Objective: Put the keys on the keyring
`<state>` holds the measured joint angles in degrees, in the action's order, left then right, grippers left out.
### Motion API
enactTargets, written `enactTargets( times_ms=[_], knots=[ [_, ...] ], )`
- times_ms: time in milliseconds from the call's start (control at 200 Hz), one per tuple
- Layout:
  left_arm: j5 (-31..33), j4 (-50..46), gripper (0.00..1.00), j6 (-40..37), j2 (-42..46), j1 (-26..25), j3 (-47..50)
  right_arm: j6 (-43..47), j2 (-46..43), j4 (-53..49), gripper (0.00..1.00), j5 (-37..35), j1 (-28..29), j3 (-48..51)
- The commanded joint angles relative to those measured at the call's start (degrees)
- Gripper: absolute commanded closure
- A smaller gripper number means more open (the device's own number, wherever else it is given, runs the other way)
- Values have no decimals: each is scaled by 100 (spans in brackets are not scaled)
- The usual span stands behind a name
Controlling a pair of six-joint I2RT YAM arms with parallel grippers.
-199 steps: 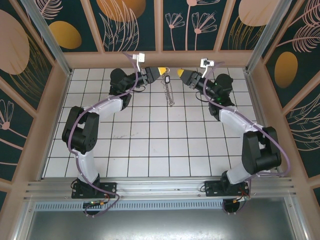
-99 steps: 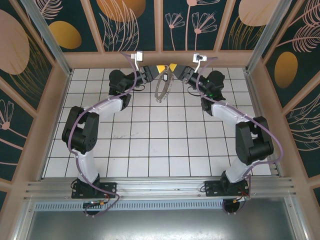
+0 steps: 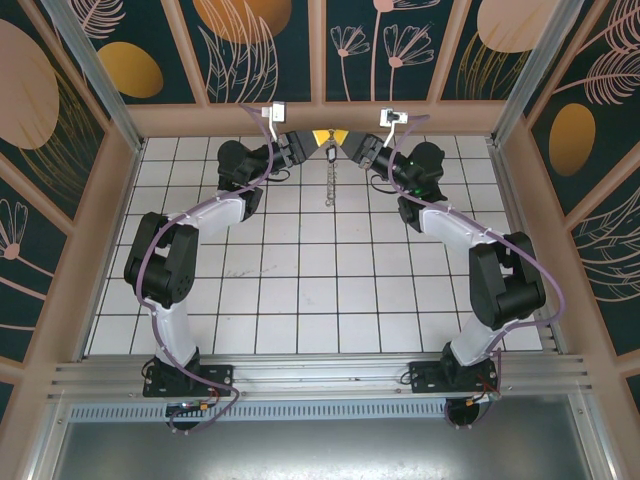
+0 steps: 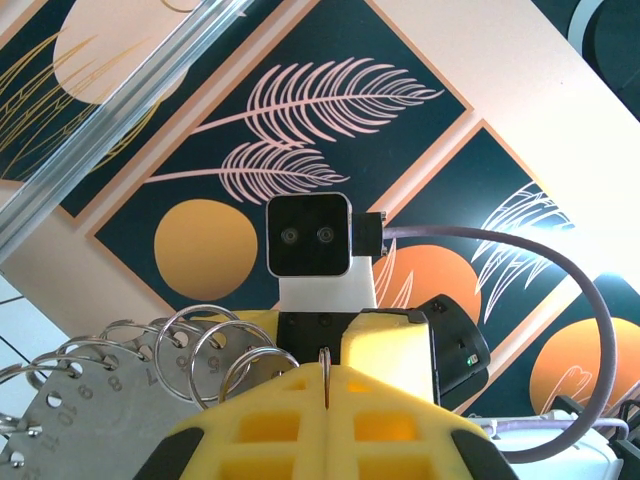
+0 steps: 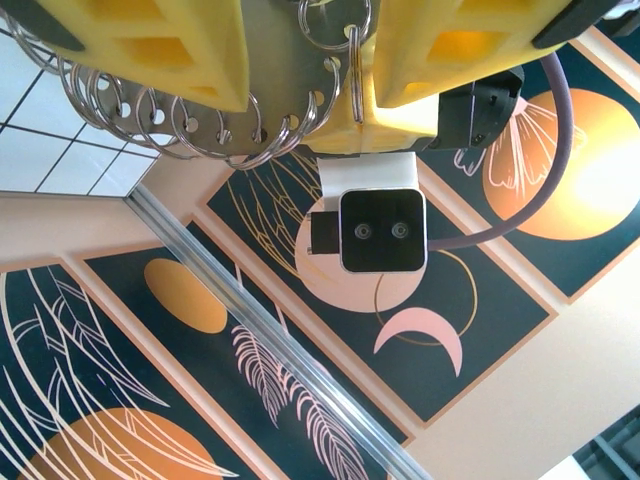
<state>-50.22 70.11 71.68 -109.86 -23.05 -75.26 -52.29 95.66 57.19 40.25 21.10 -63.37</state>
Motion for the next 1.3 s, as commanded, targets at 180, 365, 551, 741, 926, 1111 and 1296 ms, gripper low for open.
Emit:
enactTargets(
  times_ms=[180,365,551,741,926,1111,1296],
  knots=[
    [103,372,100,43,35,-26,-57,390,-694,10,60,-424,-155,376],
    [115,387,100,39,27,-24,-42,386,-676,2,62,-386,-51,258],
    [108,381,100,52,28,-23,-57,383,-479,-24,63,-377,91,56],
    [107,377,100,57,28,-24,-76,386,-356,-15,65,-360,185,-52],
    [99,390,100,67,9,-24,-94,379,-282,-32,67,-335,227,-104],
    [108,390,100,71,5,-26,-94,356,-228,-24,72,-294,246,-114],
    [110,399,100,78,-8,-24,-102,354,-197,2,73,-281,272,-62]
  ],
)
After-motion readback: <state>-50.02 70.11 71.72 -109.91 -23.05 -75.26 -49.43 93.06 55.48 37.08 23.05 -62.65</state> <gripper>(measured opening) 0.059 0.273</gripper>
